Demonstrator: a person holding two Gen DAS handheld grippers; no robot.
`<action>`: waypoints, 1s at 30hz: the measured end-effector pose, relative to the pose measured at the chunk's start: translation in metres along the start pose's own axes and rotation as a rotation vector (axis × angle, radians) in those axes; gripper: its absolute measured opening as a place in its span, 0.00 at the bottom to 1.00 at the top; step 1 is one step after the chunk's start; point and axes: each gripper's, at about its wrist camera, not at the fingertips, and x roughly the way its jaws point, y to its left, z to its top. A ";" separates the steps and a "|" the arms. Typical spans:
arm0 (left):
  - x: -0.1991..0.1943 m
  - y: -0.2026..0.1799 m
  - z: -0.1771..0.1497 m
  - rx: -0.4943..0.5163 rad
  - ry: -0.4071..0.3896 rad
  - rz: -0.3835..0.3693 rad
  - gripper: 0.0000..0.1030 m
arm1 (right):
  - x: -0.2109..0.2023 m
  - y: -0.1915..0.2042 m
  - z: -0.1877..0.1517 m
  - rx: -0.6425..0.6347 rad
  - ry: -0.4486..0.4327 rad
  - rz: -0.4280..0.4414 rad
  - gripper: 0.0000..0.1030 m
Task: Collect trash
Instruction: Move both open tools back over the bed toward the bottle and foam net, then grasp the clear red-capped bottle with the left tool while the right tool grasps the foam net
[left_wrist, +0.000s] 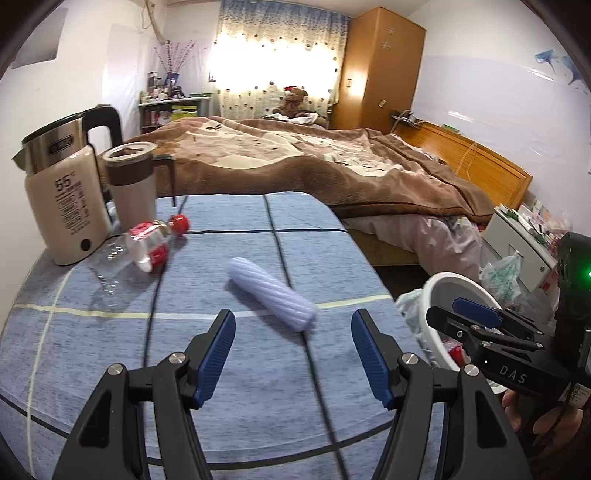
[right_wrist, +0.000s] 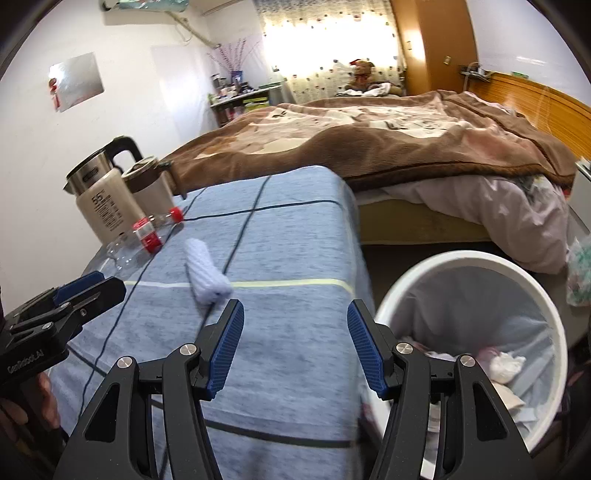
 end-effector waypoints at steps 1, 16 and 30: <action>0.000 0.005 0.001 -0.004 0.000 0.006 0.65 | 0.003 0.004 0.001 -0.007 0.002 0.004 0.57; 0.008 0.094 0.011 -0.079 0.007 0.108 0.66 | 0.061 0.064 0.022 -0.128 0.069 0.069 0.57; 0.044 0.155 0.036 -0.085 0.050 0.159 0.70 | 0.118 0.093 0.037 -0.211 0.140 0.072 0.57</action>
